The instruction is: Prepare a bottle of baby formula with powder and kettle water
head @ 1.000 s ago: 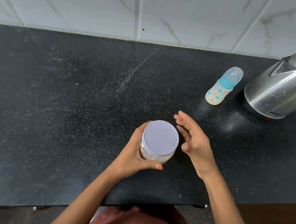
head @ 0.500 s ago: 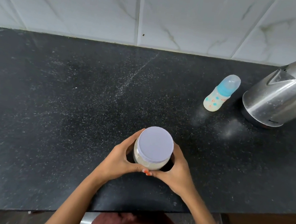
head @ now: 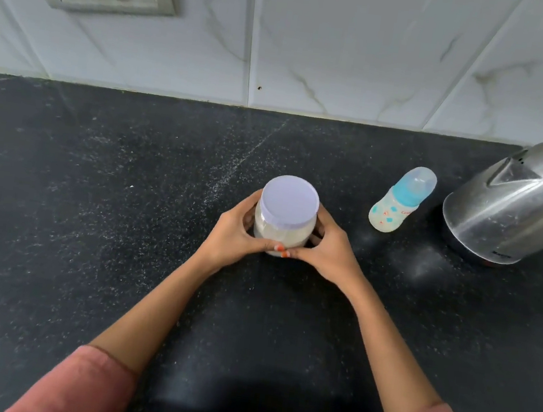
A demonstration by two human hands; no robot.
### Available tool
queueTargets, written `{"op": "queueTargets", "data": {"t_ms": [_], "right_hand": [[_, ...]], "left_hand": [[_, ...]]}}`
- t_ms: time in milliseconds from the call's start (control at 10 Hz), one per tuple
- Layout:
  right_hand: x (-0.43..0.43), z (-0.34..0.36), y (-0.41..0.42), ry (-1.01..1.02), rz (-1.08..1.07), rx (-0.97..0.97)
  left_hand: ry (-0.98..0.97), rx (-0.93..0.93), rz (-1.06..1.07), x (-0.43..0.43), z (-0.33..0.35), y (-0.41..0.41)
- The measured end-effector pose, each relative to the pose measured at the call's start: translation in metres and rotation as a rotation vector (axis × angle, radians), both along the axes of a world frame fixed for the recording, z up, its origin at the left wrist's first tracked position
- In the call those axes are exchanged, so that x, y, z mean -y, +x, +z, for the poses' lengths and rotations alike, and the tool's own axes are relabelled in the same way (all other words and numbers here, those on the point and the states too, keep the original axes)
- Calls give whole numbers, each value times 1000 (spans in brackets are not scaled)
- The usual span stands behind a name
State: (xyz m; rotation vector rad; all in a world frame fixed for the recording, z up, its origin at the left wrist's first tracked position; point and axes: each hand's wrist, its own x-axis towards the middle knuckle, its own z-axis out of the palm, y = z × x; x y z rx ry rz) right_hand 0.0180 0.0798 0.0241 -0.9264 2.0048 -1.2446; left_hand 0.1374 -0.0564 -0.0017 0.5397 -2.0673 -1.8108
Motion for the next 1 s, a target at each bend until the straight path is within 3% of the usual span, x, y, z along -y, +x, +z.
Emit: {"op": "queueTargets", "data": {"t_ms": [400, 800, 1000], "right_hand": [[43, -12, -62, 47, -21, 31], [45, -16, -63, 70, -15, -27], [26, 3, -43, -33, -196, -72]], "left_hand": [[-24, 25, 48, 37, -11, -65], [-96, 71, 22, 41, -16, -68], [-189, 44, 116, 24, 2, -51]]}}
